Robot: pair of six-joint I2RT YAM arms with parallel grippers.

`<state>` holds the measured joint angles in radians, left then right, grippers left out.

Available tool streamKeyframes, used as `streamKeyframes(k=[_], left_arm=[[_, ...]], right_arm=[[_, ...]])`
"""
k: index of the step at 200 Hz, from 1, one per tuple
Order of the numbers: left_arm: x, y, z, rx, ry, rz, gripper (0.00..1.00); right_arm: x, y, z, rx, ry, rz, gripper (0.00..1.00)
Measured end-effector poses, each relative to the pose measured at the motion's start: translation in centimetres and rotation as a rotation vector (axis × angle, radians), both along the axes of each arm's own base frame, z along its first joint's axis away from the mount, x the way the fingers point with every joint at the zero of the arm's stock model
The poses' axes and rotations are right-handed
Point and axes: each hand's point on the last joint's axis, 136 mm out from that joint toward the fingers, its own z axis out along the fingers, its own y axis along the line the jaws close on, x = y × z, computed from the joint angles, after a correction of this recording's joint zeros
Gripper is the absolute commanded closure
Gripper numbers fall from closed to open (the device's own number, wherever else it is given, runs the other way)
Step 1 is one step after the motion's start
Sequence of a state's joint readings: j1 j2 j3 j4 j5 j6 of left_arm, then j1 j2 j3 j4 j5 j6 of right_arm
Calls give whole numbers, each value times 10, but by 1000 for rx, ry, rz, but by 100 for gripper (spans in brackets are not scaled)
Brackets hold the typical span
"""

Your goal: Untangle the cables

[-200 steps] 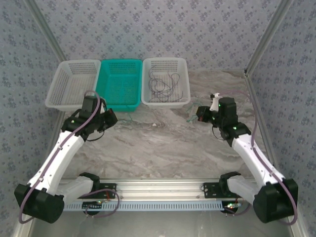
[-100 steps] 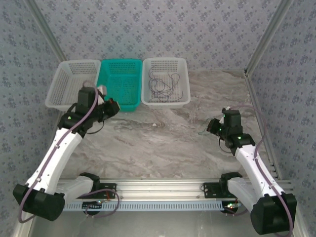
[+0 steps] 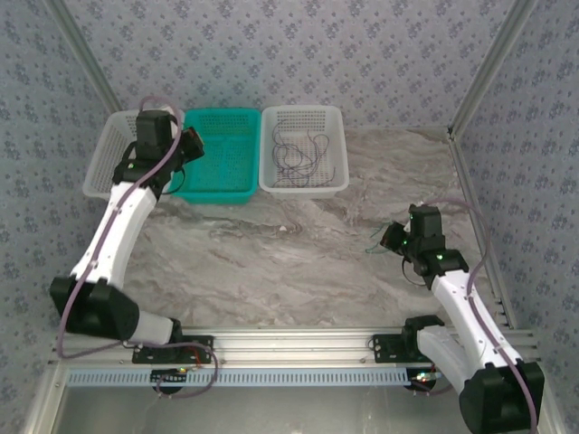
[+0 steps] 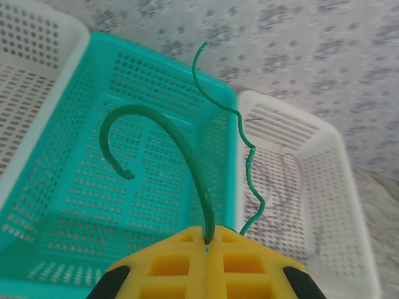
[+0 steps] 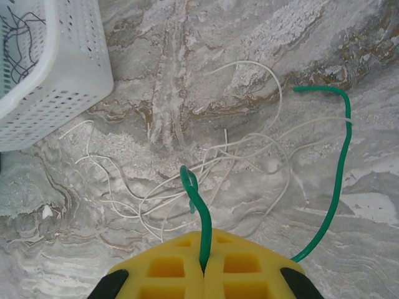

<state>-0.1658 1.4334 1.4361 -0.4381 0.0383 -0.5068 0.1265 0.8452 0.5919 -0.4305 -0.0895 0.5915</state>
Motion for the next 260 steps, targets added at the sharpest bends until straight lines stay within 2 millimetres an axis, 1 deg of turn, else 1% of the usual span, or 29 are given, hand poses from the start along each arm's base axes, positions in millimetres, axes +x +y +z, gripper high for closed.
streamKeyframes(k=[12,24,45,51,59,75,80,86,92,100,115,123,134,138,149,151,158,161,162,165,173,182,194,207,220,233,249,260], left_arm=[[19,4,-22,20,44,8,100],[34,2,-41,35,82,5,100],[52,-1,-72,45,133,1,100],[56,-1,-80,47,148,2,95],[60,-2,-91,47,167,3,86],[65,-3,-109,42,206,6,60],[66,-3,-112,39,213,6,54],[67,-4,-115,36,220,3,49],[66,-4,-116,31,224,0,45],[66,-5,-114,22,222,-1,42],[63,-7,-101,6,197,-10,40],[60,-8,-87,-6,171,-20,39],[52,-11,-63,-24,123,-39,38],[47,-12,-49,-34,96,-50,38],[35,-17,-21,-53,37,-78,38],[31,-19,-12,-58,19,-88,38],[21,-25,8,-67,-24,-114,38],[16,-27,16,-68,-44,-126,38],[16,-27,16,-68,-44,-126,38],[9,-32,28,-70,-70,-147,38],[-6,-44,48,-63,-119,-201,36],[-21,-59,63,-54,-160,-265,33],[-46,-89,78,-24,-210,-389,29],[-70,-120,82,9,-239,-519,27],[-94,-150,73,38,-248,-654,27],[-115,-177,57,71,-242,-780,28],[-141,-208,32,114,-228,-926,34],[-161,-230,15,128,-212,-1028,36]], right_arm=[[-2,0,4,2,-14,0,100],[-3,0,9,4,-30,0,100],[-6,-1,16,7,-58,0,100],[-6,-1,18,8,-62,0,100],[-7,-1,19,8,-65,0,100],[-9,-1,19,8,-64,1,100],[-10,-1,20,9,-62,1,100],[-11,-1,20,10,-61,4,100],[-11,0,21,10,-61,8,100],[-12,2,23,14,-62,19,100],[-12,7,29,27,-78,49,100],[-12,10,33,34,-90,73,100],[-12,17,40,47,-111,115,100],[-11,20,43,51,-121,132,100],[-11,28,52,62,-148,184,100],[-11,29,54,63,-156,194,100],[-11,35,60,65,-177,233,100],[-10,37,63,68,-187,250,100],[-10,38,64,68,-190,253,100],[-10,41,67,68,-203,275,100],[-10,48,75,69,-230,327,100],[-10,56,83,68,-257,382,100],[-11,68,92,61,-292,467,100],[-12,82,100,57,-325,566,100],[-15,96,105,54,-349,660,100],[-18,109,111,52,-370,750,100],[-22,124,117,46,-395,842,100],[-22,131,119,37,-406,887,100]])
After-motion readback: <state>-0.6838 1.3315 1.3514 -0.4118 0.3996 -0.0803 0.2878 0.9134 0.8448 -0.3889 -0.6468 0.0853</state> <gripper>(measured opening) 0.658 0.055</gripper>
